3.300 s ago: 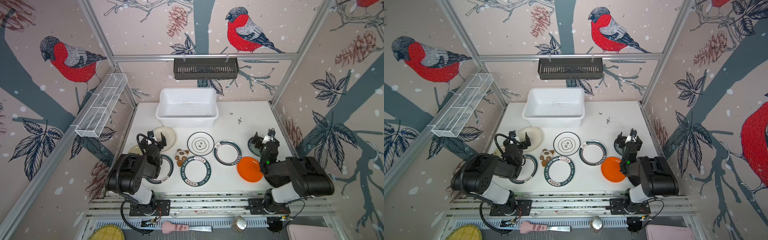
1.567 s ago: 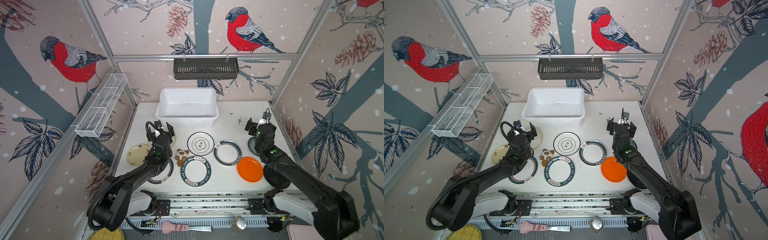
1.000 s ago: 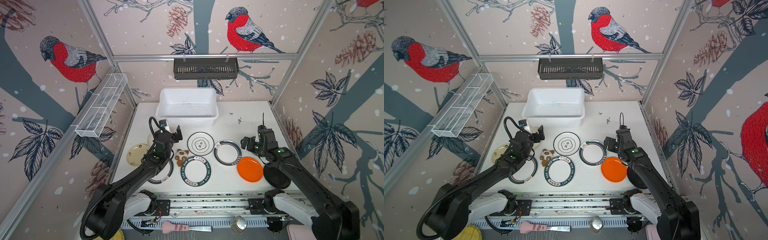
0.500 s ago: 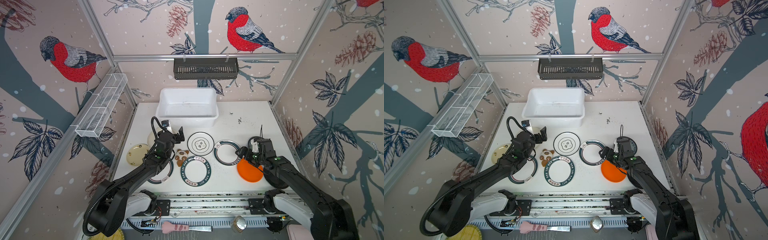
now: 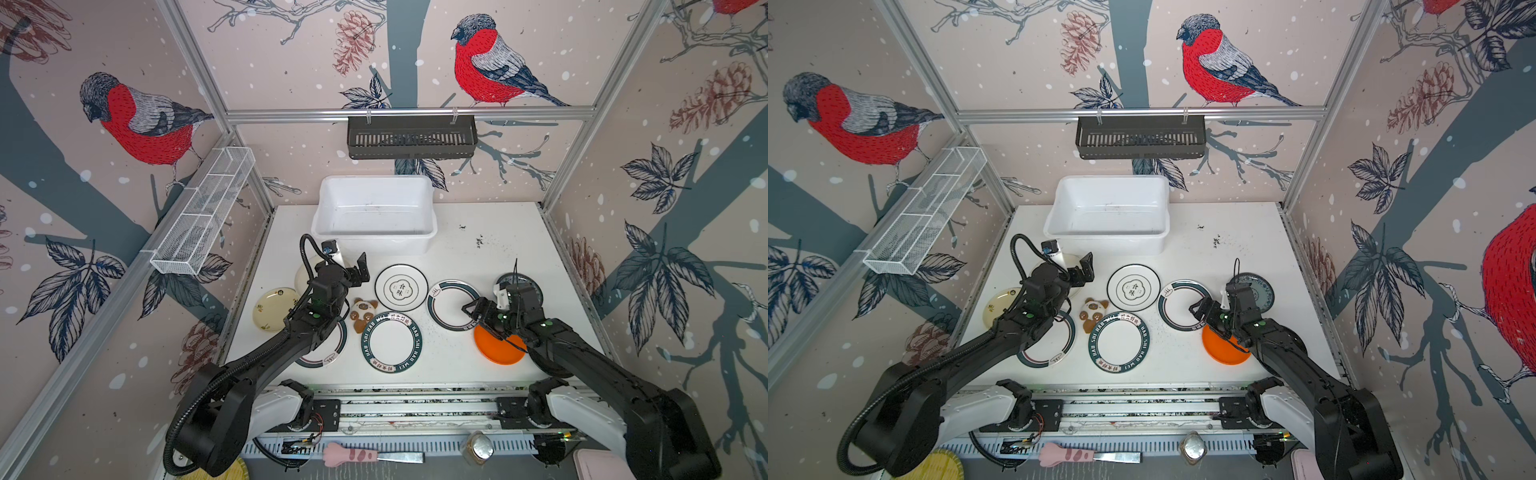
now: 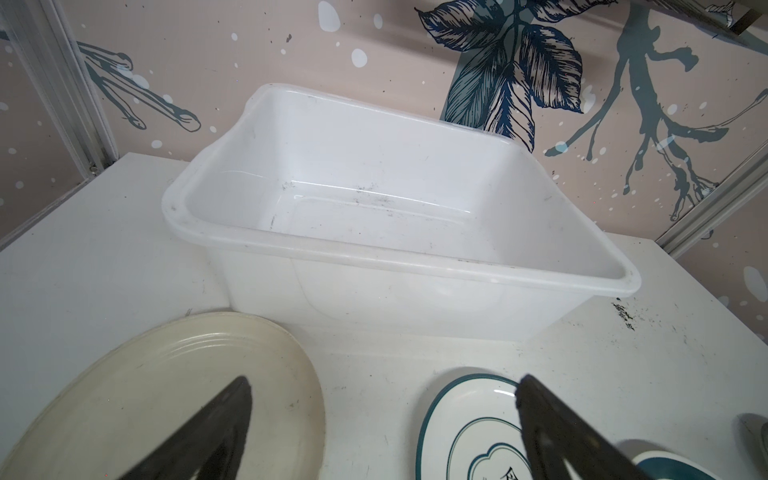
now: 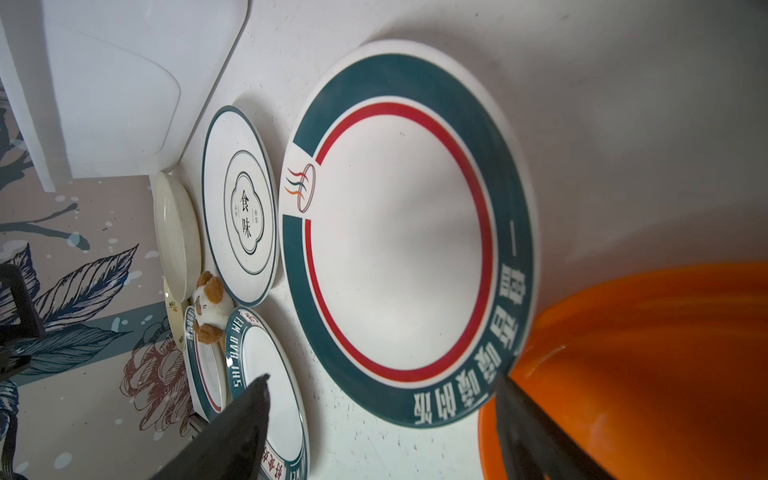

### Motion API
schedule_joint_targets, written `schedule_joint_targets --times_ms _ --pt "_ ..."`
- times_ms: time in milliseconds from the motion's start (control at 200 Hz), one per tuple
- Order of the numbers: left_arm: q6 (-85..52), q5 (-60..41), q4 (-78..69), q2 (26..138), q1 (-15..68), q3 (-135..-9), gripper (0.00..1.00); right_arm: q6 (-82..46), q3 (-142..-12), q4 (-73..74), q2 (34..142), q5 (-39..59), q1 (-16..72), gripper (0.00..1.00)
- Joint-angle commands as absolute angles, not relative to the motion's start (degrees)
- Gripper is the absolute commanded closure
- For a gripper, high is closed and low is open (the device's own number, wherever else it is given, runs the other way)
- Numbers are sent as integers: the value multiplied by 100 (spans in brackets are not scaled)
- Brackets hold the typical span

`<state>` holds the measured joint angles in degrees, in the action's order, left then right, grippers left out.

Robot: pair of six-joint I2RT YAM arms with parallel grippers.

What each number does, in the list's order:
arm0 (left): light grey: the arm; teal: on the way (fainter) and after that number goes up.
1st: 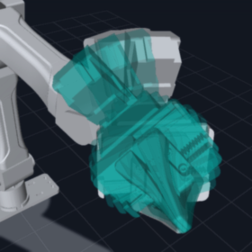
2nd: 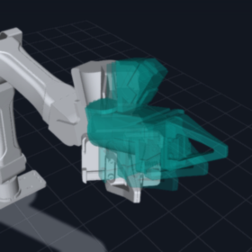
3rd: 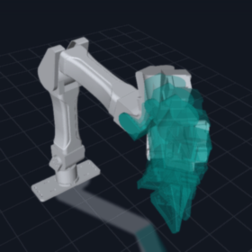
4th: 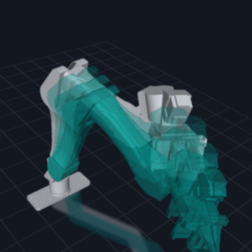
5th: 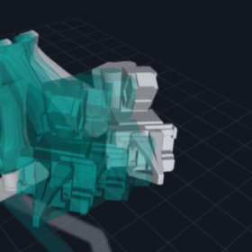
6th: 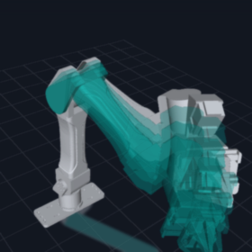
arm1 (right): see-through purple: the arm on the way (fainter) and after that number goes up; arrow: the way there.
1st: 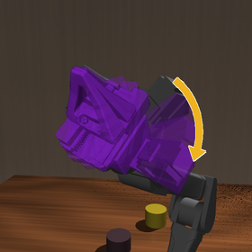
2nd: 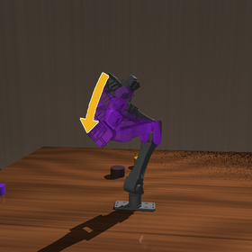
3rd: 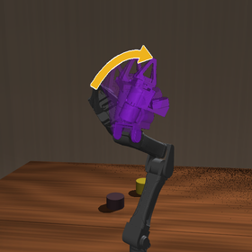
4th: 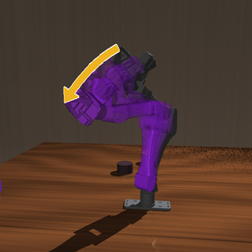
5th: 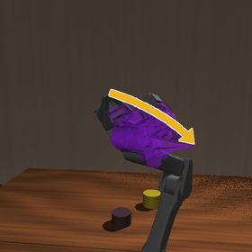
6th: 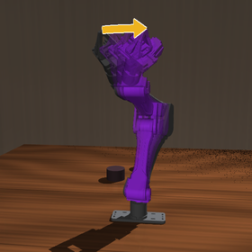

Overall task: Place the plates into the plastic bin on the countertop
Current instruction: 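Move the right gripper down to the green-and-red-rimmed white plate while the left gripper hovers, then close the right gripper on the rim of the green-and-red-rimmed plate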

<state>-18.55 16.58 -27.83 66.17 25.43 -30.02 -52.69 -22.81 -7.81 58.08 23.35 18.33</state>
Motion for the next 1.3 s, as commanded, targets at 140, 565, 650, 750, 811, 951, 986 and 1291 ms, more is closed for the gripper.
schedule_joint_targets --times_ms 140,565,650,750,811,951,986,1291 --pt "-1960 1655 -2924 6634 2549 -2979 2 -5893 -2224 -655 5686 1823 2196 18" --pt "-1982 1583 -3269 6856 2549 -2958 2 -6123 -2101 -595 5825 1450 2490 20" --pt "-2008 1584 -3292 6848 2549 -2920 2 -6189 -2092 -436 5859 1451 2547 20" --pt "-2039 1596 -3322 6865 2549 -2892 2 -6247 -2074 -334 5921 1437 2593 20" --pt "-2035 1573 -3340 6880 2549 -2892 2 -6241 -2082 -300 5971 1450 2603 20" --pt "-2032 1570 -3331 6912 2549 -2909 2 -6266 -2125 -211 6029 1463 2616 20" --pt "-2033 1575 -3331 6914 2550 -2909 2 -6267 -2135 -206 6039 1437 2610 20" --pt "-2030 1568 -3340 6980 2549 -2943 2 -6149 -2228 -75 6103 1313 2515 21"
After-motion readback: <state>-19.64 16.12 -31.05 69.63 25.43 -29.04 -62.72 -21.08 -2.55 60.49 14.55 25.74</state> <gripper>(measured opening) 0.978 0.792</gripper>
